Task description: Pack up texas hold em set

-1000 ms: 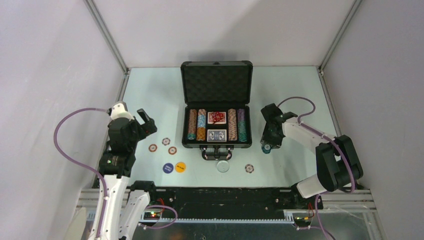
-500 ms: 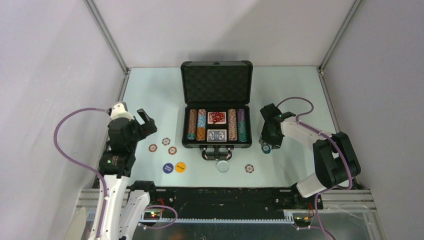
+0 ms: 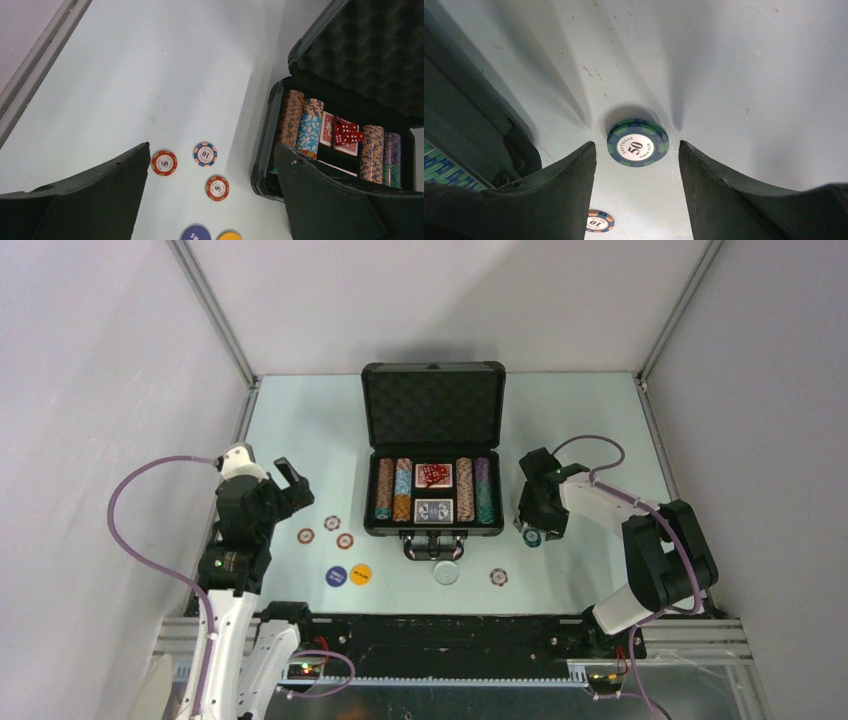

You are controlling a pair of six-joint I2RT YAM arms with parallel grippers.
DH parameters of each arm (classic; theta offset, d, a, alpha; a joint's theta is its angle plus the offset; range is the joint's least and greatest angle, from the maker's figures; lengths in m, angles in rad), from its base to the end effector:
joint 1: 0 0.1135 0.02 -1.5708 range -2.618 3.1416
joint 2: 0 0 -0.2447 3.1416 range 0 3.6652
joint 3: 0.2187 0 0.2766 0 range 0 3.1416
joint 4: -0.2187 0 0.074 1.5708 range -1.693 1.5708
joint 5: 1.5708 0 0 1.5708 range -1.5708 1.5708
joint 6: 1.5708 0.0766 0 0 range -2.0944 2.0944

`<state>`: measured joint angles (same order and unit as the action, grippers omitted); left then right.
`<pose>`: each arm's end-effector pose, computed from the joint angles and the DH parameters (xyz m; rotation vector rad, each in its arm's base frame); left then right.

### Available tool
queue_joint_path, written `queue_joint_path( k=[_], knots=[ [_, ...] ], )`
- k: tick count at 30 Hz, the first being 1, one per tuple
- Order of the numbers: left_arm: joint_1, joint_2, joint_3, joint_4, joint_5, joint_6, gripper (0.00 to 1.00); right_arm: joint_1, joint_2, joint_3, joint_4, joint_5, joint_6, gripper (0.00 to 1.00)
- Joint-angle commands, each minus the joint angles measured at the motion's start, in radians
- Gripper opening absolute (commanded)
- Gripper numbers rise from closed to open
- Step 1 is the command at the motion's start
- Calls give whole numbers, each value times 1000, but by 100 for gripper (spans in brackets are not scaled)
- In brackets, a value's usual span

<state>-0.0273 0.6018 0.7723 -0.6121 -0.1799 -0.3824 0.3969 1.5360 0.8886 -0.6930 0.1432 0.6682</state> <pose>0.2095 0.0080 0.2932 -0.4662 1.9508 -0.0812 0.2784 0.1048 0.0972 0.4119 2.8413 -0.0087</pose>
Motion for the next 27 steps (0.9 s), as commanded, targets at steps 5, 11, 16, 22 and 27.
queue_joint_path(
  k=[5, 11, 16, 22, 27],
  knots=[
    [7, -2, -1, 21, -7, 27, 98, -2, 42, 30, 34, -8, -8, 66],
    [7, -2, -1, 21, -8, 27, 98, 10, 63, 30, 14, 35, -1, 65],
    [7, -1, -1, 21, -8, 27, 98, 14, 68, 12, 26, 33, 6, 65],
    [7, -2, -1, 21, -8, 27, 98, 17, 74, -16, 44, 23, 12, 64],
    [7, -2, -1, 21, -10, 27, 98, 22, 75, -24, 42, 25, 14, 63]
  ],
)
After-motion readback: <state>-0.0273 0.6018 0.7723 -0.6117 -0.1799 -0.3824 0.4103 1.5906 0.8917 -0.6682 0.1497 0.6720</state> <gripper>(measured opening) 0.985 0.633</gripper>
